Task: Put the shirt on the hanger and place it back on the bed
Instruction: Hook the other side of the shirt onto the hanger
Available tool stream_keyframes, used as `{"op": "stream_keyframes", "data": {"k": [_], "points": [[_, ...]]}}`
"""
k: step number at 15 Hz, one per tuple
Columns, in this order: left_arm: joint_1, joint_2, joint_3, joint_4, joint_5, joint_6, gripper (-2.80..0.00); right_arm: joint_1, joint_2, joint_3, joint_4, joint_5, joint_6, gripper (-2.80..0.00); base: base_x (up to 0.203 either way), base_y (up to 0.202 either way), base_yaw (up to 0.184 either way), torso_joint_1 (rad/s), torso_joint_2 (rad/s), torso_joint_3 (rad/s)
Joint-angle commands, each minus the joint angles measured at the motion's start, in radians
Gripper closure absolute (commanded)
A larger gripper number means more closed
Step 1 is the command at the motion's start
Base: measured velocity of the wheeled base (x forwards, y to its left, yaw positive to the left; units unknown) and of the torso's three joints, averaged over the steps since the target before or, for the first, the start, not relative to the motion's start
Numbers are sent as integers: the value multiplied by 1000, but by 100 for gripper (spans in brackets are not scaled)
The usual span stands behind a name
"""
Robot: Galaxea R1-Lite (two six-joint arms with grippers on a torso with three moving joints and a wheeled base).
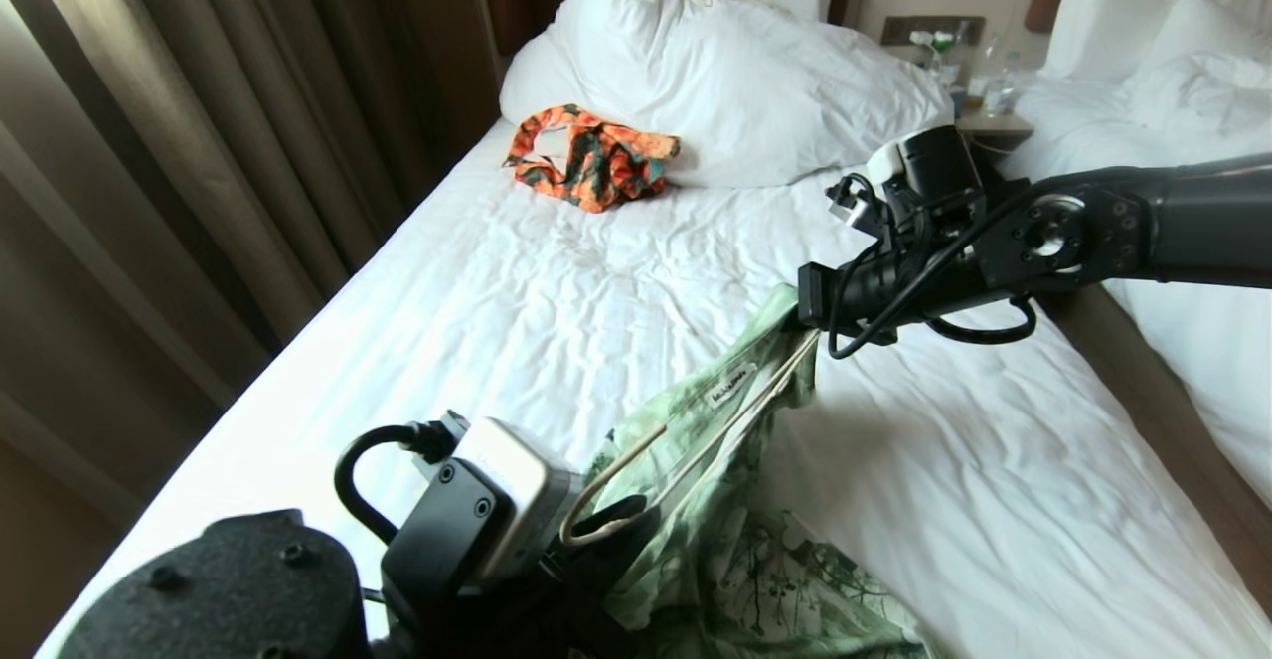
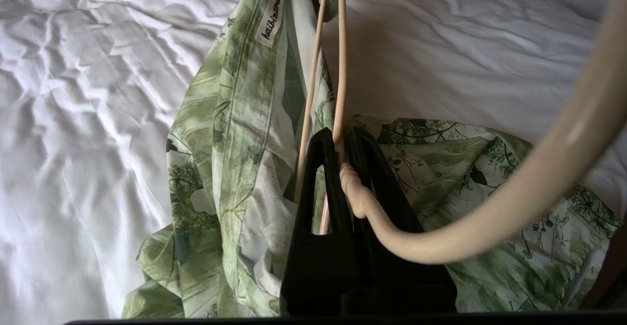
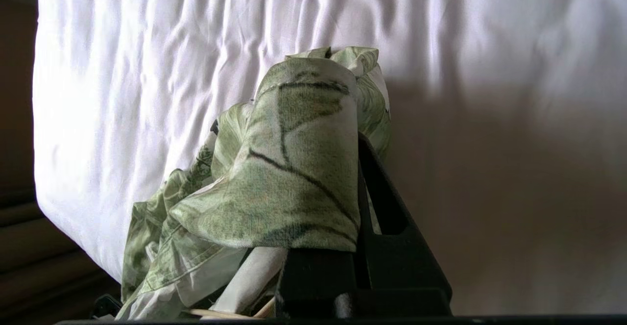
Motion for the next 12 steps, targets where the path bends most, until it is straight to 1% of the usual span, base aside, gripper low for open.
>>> {"op": "stream_keyframes", "data": {"k": [1,3,6,9,12], "points": [[-1,31,-4,-6,4,1,0,1,-17,1,3,2,3,0,0,0,0,0,0,0],[2,28,-10,-6,7,2,0,5,-37,6,10,4,3,0,0,0,0,0,0,0],[42,-12,-29,1,8,15,0,4,-57,7,65,4,-3,0,0,0,0,0,0,0],[43,-47,-33,47,8,25,0,-16,-55,4,65,4,-22,0,0,0,0,0,0,0],[39,-58,-28,49,8,25,0,-20,-54,3,66,2,-22,0,0,0,0,0,0,0]]}}
